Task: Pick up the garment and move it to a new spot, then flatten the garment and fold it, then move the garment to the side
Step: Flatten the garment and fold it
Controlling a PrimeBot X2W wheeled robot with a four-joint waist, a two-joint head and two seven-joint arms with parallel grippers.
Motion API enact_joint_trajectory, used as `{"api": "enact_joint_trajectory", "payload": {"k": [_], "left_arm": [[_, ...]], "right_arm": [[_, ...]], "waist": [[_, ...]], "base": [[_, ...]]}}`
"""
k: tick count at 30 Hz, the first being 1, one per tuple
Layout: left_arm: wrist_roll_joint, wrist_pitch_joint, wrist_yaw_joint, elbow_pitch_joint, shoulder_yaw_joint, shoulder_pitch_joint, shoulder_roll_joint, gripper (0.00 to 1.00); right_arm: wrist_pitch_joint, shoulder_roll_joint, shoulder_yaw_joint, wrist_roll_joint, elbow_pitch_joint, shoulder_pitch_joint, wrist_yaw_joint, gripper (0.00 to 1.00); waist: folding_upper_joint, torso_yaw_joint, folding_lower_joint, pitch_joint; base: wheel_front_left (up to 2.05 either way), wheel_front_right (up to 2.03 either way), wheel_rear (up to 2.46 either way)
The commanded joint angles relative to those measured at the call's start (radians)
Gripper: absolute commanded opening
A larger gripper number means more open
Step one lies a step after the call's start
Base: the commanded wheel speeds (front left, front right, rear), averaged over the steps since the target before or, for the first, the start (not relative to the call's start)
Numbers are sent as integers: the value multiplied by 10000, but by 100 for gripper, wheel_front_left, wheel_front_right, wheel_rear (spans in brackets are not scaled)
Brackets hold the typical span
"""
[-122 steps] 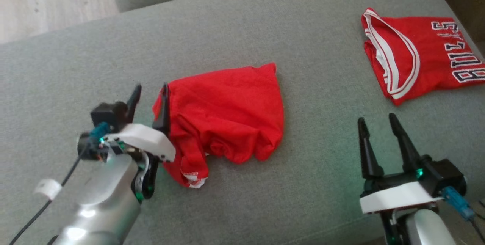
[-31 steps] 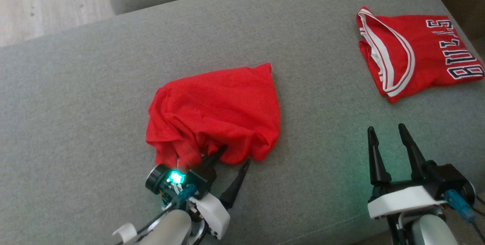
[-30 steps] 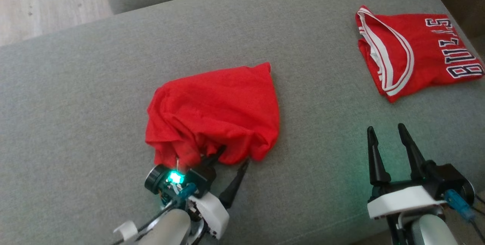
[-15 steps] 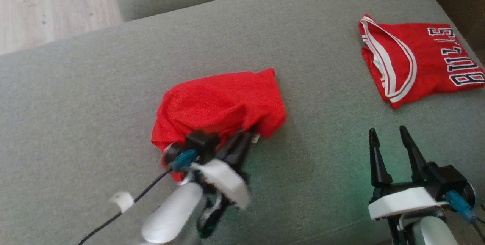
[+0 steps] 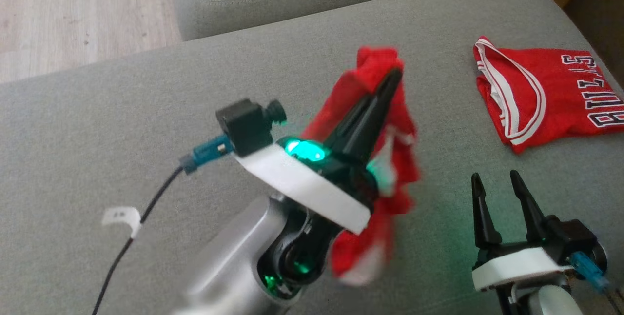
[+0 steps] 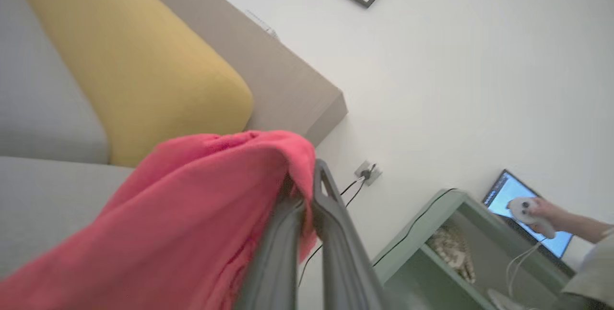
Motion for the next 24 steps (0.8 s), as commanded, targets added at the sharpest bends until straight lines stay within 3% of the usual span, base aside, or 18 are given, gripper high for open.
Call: {"api": "enact_joint_trajectory", "payload": {"k": [1,4,10,16,20,22,24], "left_arm": [[-484,-189,367,-855,235,-848,-23,0],[-1275,-635,1006,-1307,295,-1157,-23,0],[-1032,-1732,1908,-179,1191,-797,262,0],[-715,-2794,2262,1654,2374,913,1269,0],[-630,-3021,2275,2627,3286,1871,1398,0],[29,-3067,2223,3091,3875,2345,1560,0],[343,-3074,2089,3369,4672,2949,1278,0]], "right_arm": [[-94,-66,281,97,-245,-182,67,100],[-94,-66,310,126,-236,-182,67,100],[-94,-66,368,228,-227,-168,67,100],[-94,-66,229,190,-228,-111,67,100],[-94,-66,167,76,-205,-106,67,100],[-94,-66,170,14,-196,-132,67,100],[-94,-66,124,-16,-208,-152,67,100]], "waist": [[0,-20,1,-47],[0,-49,1,-85],[0,-197,1,-57],[0,-212,1,-26],[0,-130,1,-40],[0,-77,1,-60],[0,-5,1,-69]], "base": [[0,0,0],[0,0,0],[0,0,0],[0,0,0],[0,0,0],[0,0,0],[0,0,0]]}}
